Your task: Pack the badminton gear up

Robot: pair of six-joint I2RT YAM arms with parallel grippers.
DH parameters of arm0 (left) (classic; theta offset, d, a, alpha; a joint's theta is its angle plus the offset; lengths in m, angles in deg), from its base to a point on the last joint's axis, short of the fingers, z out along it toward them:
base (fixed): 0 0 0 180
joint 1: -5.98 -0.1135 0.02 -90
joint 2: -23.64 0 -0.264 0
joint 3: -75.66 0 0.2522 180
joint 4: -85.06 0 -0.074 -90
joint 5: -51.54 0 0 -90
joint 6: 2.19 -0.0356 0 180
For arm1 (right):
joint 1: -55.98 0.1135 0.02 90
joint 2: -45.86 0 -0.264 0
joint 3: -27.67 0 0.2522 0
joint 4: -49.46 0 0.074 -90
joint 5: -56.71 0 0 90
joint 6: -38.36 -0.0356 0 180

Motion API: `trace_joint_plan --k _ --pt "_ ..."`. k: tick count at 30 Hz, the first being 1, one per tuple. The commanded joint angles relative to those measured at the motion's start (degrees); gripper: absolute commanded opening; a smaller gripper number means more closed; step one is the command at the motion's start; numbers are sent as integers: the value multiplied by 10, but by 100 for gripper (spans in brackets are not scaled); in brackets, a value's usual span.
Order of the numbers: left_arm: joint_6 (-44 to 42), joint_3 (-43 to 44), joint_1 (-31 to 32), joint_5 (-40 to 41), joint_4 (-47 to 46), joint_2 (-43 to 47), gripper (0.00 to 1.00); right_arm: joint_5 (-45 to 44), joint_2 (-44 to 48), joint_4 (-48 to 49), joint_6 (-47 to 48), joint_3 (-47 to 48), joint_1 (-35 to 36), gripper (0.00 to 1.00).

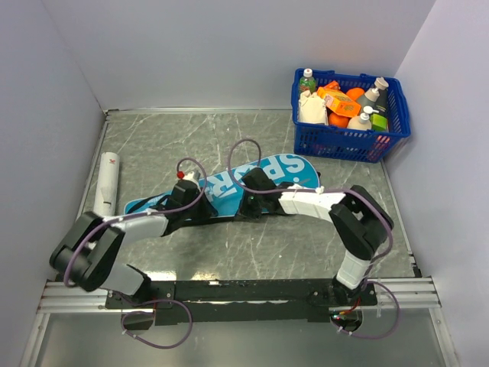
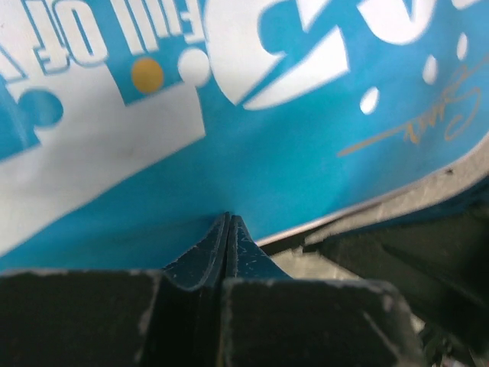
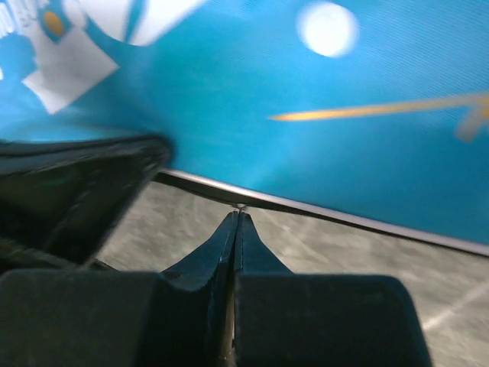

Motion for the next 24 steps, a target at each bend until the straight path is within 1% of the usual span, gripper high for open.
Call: trace_joint_plan --k 1,2,3,4,5,7,8,10,11,15,16,19,21,24 --pt "-30 40 5 -7 82 86 1 -22 77 24 -11 -51 -4 0" --pt "-35 48 6 -4 100 123 1 -26 87 24 -8 -60 -8 0" --pt "-40 58 5 3 117 141 5 -34 108 25 -5 -76 -9 0" --pt "-49 76 6 16 159 161 9 -36 118 25 -4 -85 -14 0" --pt "-55 87 6 21 178 196 14 -38 128 24 2 -91 -15 0" --pt "-72 120 6 51 244 223 14 -36 152 22 7 -110 -28 0" --pt "-75 129 6 51 269 242 15 -34 161 22 10 -118 -32 0" --pt "-84 150 5 81 304 254 18 -27 197 24 15 -146 -47 0" --pt "-86 156 5 91 339 259 20 -26 210 16 23 -154 -54 0" --pt "-74 144 4 107 364 280 18 -23 305 -17 47 -211 -101 0" --pt "-70 137 5 109 363 286 17 -12 323 -23 54 -220 -138 0" --pt "-63 117 4 107 357 290 16 -8 379 -63 92 -243 -203 0" --pt "-65 110 4 95 359 274 14 -20 408 -93 120 -244 -224 0" --pt "-67 114 4 86 380 231 11 -15 415 -100 136 -248 -246 0"
